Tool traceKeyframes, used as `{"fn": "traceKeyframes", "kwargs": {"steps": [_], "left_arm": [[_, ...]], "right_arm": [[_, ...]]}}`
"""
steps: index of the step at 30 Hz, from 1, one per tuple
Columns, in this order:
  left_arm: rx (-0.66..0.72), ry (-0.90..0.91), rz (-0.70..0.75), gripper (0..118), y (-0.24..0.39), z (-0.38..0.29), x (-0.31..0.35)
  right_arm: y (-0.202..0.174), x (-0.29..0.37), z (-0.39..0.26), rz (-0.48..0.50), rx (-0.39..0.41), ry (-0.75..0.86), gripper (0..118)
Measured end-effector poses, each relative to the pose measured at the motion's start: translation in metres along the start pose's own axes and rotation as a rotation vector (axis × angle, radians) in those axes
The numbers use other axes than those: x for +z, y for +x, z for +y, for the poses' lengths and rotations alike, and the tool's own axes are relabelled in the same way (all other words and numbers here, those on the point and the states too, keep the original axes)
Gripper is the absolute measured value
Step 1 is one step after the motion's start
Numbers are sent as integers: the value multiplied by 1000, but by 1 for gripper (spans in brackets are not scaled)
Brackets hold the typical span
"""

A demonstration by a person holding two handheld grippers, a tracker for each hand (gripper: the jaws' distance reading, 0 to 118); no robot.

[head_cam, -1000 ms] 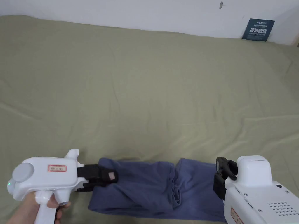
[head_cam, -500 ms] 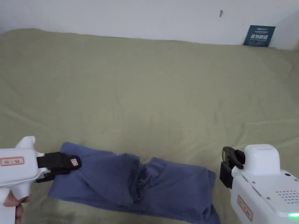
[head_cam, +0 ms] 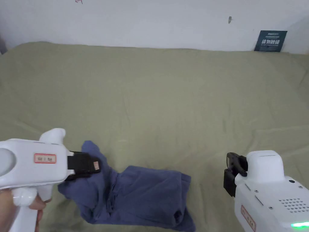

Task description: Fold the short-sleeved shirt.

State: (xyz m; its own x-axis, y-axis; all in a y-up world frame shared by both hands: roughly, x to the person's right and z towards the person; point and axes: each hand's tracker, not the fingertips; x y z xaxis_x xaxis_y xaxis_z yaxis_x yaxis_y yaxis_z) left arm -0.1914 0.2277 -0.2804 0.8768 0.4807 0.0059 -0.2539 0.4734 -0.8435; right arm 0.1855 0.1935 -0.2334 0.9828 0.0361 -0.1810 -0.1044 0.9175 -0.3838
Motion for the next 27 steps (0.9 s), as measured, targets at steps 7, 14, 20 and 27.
{"fn": "traceKeyframes", "kwargs": {"steps": [7, 14, 20, 27], "left_arm": [[-145, -120, 19, 10, 70, -11, -90], [-197, -195, -37, 117, 97, -35, -161], [-121, -113, -147, 12, 74, -31, -118], [98, -153, -328, 0, 13, -35, -108]], "right_arm": [[15, 3, -13, -31, -27, -34, 0], [26, 4, -24, -52, -46, -74, 0], [33, 3, -26, -67, -65, -83, 0], [31, -2, -28, -53, -99, -95, 0]]}}
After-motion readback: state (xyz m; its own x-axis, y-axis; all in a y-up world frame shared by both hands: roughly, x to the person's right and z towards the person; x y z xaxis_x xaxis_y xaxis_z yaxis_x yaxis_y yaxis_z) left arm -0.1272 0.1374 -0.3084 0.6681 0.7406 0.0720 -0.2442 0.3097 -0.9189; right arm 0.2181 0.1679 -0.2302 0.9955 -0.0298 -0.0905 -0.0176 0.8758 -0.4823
